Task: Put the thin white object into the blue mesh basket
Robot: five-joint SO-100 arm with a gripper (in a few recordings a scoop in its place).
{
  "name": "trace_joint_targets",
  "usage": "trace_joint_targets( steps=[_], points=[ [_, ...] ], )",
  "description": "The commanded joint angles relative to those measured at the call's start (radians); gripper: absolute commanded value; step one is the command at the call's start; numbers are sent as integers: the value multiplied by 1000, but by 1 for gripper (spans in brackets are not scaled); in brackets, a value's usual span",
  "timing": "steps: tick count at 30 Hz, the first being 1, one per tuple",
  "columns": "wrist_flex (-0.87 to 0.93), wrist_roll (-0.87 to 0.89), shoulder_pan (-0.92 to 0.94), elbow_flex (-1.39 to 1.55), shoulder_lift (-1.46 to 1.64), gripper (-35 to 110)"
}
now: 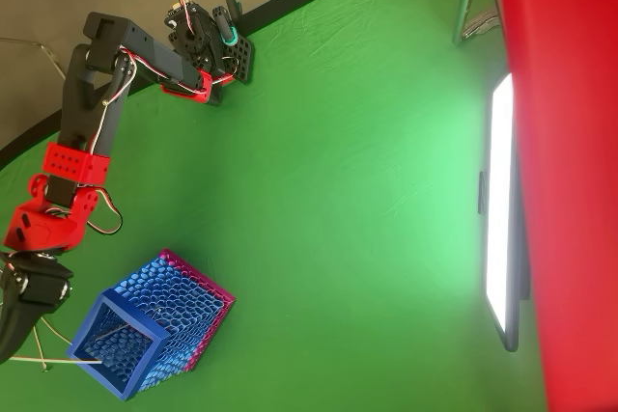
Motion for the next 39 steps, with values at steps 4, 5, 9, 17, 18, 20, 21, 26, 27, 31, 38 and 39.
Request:
trace_joint_targets(
  steps=[4, 5, 9, 17, 18, 20, 21, 26, 27, 31, 38, 39],
  points=[
    [-26, -101, -31, 46, -61, 1],
    [-26, -89, -40, 61, -72, 1],
    [-9, -17, -75, 132, -71, 15],
    [140, 100, -146, 210, 40, 22],
    [140, 106, -155, 225, 58, 22],
    [140, 132, -170, 247, 92, 24],
    [144, 141, -178, 258, 109, 24],
    [264, 235, -229, 285, 233, 26],
    [281, 261, -242, 302, 267, 27],
    [319, 357, -308, 402, 408, 28],
    [334, 589, -453, 652, 692, 28],
    [344, 634, -469, 683, 732, 27]
  ],
)
